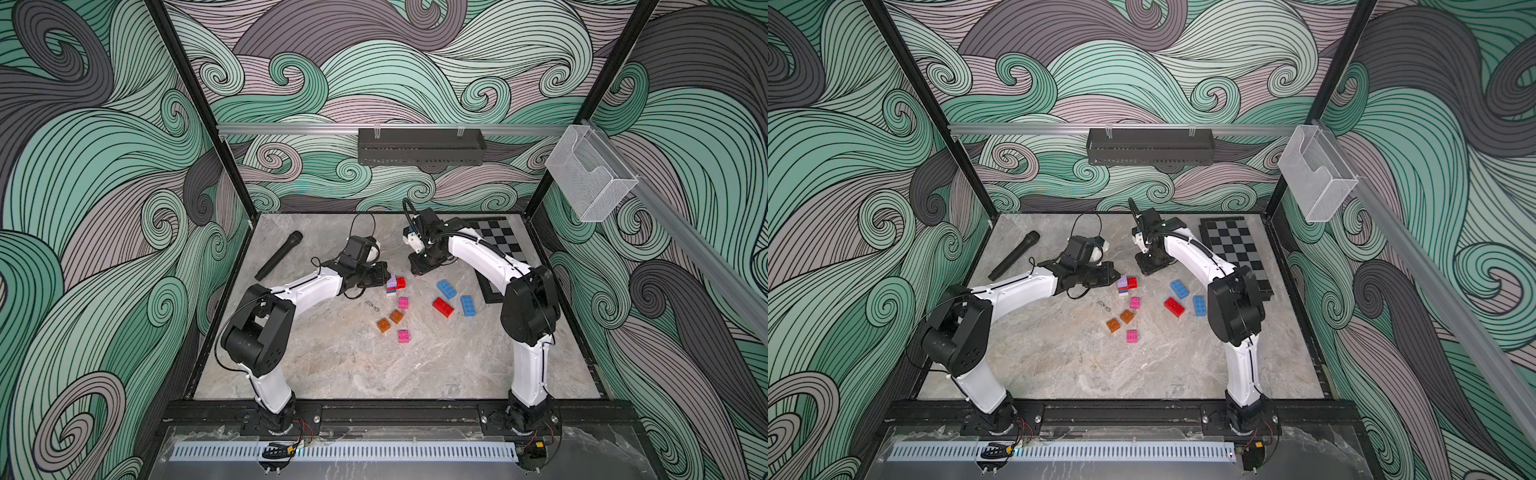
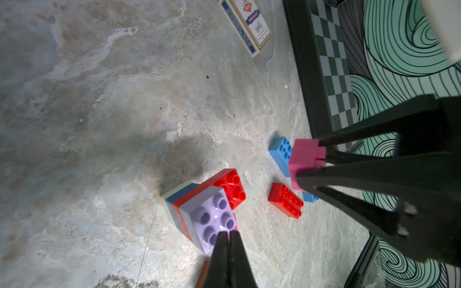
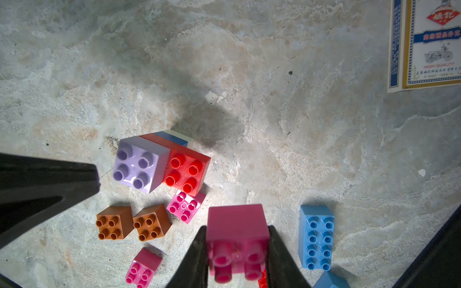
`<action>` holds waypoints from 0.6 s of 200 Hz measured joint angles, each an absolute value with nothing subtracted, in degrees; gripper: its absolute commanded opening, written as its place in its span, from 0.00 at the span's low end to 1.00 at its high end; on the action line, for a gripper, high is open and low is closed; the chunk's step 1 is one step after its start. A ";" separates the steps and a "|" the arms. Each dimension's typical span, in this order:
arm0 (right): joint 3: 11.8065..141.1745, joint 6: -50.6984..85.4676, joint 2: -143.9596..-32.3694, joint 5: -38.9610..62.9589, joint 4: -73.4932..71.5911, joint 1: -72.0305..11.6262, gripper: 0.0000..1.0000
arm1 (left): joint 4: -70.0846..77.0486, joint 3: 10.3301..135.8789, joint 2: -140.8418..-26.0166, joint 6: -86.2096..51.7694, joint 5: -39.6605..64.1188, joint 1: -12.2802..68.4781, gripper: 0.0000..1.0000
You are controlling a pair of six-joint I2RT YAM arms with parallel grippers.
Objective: Assemble the letter p with lego
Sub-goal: Assemble the lego brick with the lego brick.
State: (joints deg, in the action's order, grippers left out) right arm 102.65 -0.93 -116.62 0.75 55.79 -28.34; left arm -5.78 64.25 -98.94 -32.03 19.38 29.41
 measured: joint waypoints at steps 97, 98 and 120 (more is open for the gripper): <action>103.26 -0.43 -119.15 1.08 55.96 -29.30 0.22 | -3.01 64.25 -99.33 -32.18 20.25 29.67 0.00; 103.28 -0.40 -119.17 1.08 55.96 -29.30 0.22 | -2.98 64.25 -99.35 -32.18 20.25 29.67 0.00; 103.85 0.12 -119.20 1.10 55.96 -29.56 0.22 | -2.83 64.23 -100.29 -32.18 20.23 29.67 0.00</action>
State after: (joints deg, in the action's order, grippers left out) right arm 103.85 0.12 -119.20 1.10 55.96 -29.56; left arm -2.83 64.23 -100.29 -32.18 20.23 29.67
